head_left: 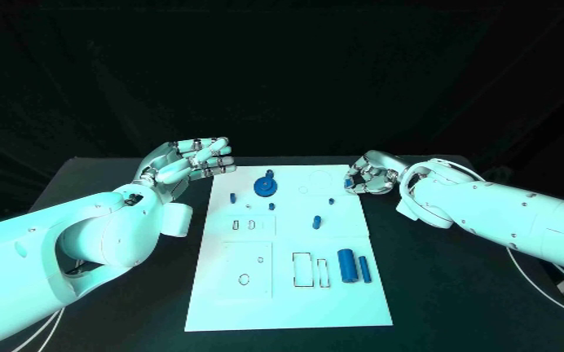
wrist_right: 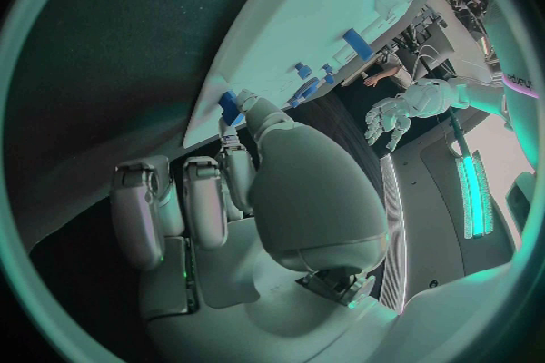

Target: Assemble the parts on the task board

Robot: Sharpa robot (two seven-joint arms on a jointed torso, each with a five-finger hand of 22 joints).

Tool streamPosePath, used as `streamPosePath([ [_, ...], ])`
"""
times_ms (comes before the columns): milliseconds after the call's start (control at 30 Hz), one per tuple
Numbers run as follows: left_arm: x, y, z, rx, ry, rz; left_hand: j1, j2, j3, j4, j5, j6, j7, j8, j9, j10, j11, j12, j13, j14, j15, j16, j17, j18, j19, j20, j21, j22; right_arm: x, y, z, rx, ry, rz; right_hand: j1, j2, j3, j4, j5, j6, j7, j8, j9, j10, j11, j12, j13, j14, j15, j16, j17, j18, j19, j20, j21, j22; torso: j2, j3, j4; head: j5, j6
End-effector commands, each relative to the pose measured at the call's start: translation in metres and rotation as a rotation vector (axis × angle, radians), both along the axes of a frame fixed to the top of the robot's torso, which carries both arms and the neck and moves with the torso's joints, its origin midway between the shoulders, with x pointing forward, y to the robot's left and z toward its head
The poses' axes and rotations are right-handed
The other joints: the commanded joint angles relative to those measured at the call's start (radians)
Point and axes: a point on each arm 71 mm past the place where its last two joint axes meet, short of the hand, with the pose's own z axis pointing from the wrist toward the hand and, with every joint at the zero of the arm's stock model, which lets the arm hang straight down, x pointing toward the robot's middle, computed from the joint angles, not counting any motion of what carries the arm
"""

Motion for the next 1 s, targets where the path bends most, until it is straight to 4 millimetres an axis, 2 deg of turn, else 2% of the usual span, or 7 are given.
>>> streamPosePath([
  [33, 0.0, -0.002, 0.001, -0.005, -0.01, -0.018, 0.008, 0.004, 0.0, -0.008, -0.001, 0.003, 0.004, -0.006, 0.0, -0.006, -0.001, -0.005, -0.001, 0.005, 0.001, -0.007, 0.0, 0.012, 0.006, 0.001, 0.003, -0.001, 0.0, 0.0, -0.001, -0.019, 0.005, 0.005, 0.002, 0.018, 0.012, -0.003, -0.014, 0.013, -0.002, 0.007, 0.002, 0.005, -0.003, 0.006, 0.04, 0.084, -0.011, 0.005, 0.168, -0.003, 0.095, -0.011, 0.006, 0.252, 0.0, -0.0001, 0.0004, -0.001, 0.0],
  [467, 0.0, -0.001, 0.001, -0.005, -0.009, -0.016, 0.011, 0.006, 0.001, -0.01, -0.001, 0.003, 0.003, -0.006, 0.0, -0.006, -0.001, -0.005, -0.001, 0.005, 0.001, -0.007, 0.0, 0.012, 0.006, 0.001, 0.003, -0.002, 0.0, 0.002, 0.002, -0.021, -0.042, -0.005, 0.012, 0.039, 0.052, -0.016, -0.022, 0.045, -0.014, 0.022, 0.01, 0.018, -0.014, 0.016, 0.052, 0.086, -0.02, 0.009, 0.178, -0.006, 0.104, -0.02, 0.015, 0.262, 0.0, -0.0004, -0.0001, -0.002, 0.0],
  [733, 0.0, -0.001, 0.001, -0.004, -0.009, -0.015, 0.011, 0.006, 0.001, -0.01, -0.001, 0.003, 0.003, -0.006, 0.0, -0.006, -0.001, -0.005, -0.001, 0.005, 0.001, -0.007, 0.0, 0.012, 0.006, 0.001, 0.003, -0.002, -0.005, 0.009, 0.008, 0.019, -0.094, -0.019, -0.02, 0.036, 0.07, -0.006, 0.047, 0.052, -0.021, 0.026, 0.014, 0.027, -0.02, 0.021, 0.058, 0.087, -0.026, 0.011, 0.182, -0.007, 0.105, -0.027, 0.016, 0.263, -0.002, -0.0011, 0.0009, -0.001, -0.001],
  [833, 0.0, 0.0, 0.001, -0.003, -0.008, -0.014, 0.011, 0.006, 0.001, -0.01, -0.001, 0.003, 0.003, -0.006, 0.0, -0.006, -0.001, -0.005, -0.001, 0.005, 0.001, -0.007, 0.0, 0.012, 0.006, 0.001, 0.003, -0.002, -0.011, 0.019, 0.015, 0.041, -0.11, -0.011, -0.034, 0.033, 0.075, 0.0, 0.077, 0.055, -0.023, 0.028, 0.017, 0.032, -0.022, 0.024, 0.062, 0.088, -0.028, 0.013, 0.186, -0.007, 0.105, -0.028, 0.016, 0.263, -0.002, -0.0014, -0.0012, 0.002, 0.0],
  [1000, 0.0, 0.001, 0.001, -0.002, -0.007, -0.011, 0.011, 0.007, 0.001, -0.011, -0.001, 0.003, 0.003, -0.007, 0.0, -0.006, -0.001, -0.005, -0.001, 0.005, 0.001, -0.008, 0.0, 0.012, 0.006, 0.001, 0.003, -0.002, -0.023, 0.048, 0.026, 0.052, -0.099, 0.041, -0.05, 0.032, 0.076, 0.008, 0.081, 0.058, -0.025, 0.03, 0.018, 0.035, -0.023, 0.026, 0.065, 0.088, -0.029, 0.012, 0.185, -0.007, 0.105, -0.03, 0.016, 0.263, -0.002, -0.001, -0.0005, 0.006, 0.0],
])
